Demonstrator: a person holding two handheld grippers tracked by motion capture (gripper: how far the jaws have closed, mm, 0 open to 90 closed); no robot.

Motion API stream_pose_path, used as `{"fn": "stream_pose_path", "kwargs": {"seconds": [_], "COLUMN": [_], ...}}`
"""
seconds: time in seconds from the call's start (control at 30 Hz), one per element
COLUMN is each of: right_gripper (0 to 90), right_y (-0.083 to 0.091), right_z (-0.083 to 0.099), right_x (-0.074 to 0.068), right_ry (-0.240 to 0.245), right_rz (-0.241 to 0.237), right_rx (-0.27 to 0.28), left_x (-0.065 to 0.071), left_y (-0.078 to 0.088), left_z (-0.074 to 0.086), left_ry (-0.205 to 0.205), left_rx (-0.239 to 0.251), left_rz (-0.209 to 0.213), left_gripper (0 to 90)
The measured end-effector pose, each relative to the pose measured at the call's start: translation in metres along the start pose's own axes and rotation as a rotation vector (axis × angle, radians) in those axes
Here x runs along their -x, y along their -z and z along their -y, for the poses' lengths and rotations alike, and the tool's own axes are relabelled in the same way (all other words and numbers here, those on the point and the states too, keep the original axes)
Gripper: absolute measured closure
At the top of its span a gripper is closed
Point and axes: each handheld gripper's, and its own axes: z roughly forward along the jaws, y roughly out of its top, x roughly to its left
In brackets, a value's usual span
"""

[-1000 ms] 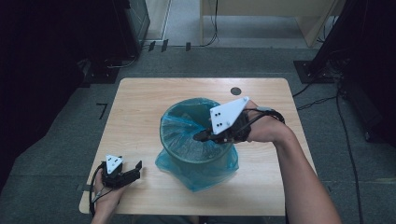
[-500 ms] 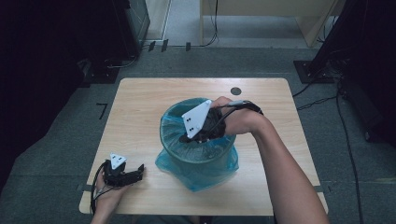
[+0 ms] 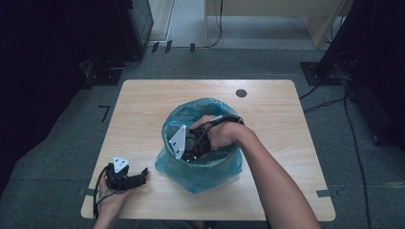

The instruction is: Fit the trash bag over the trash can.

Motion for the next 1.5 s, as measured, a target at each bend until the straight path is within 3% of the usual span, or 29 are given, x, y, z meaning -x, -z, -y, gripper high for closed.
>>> {"fn": "stream_pose_path", "kwargs": {"seconds": [0.27, 0.4, 0.53, 0.8, 0.97, 1.23, 1.5], "right_gripper": [90.0, 90.0, 90.0, 90.0, 90.0, 90.0, 90.0], "right_y": [-0.029, -0.025, -0.005, 0.028, 0.024, 0.007, 0.010], "right_z": [0.012, 0.012, 0.008, 0.017, 0.019, 0.020, 0.012], "right_x": [0.002, 0.002, 0.000, -0.012, -0.018, -0.022, -0.020], "right_ry": [-0.036, -0.026, -0.010, 0.033, 0.071, 0.078, 0.079], "right_rz": [-0.103, -0.086, -0.046, -0.017, -0.032, -0.079, -0.082], "right_rx": [-0.066, -0.053, -0.007, -0.014, -0.049, -0.062, -0.052], "left_x": [0.001, 0.000, 0.000, 0.001, 0.001, 0.001, 0.001], "left_y": [0.000, 0.000, 0.000, 0.000, 0.000, 0.000, 0.000], "left_z": [0.000, 0.000, 0.000, 0.000, 0.000, 0.000, 0.000], "left_ry": [-0.003, -0.001, -0.003, -0.005, -0.004, -0.003, -0.003], "left_rx": [-0.002, 0.000, 0.000, -0.003, -0.003, -0.002, -0.002], "left_rz": [-0.005, -0.001, -0.004, -0.006, -0.008, -0.008, -0.008], "left_gripper": [9.1, 9.1, 9.1, 9.1, 9.1, 9.1, 9.1]}}
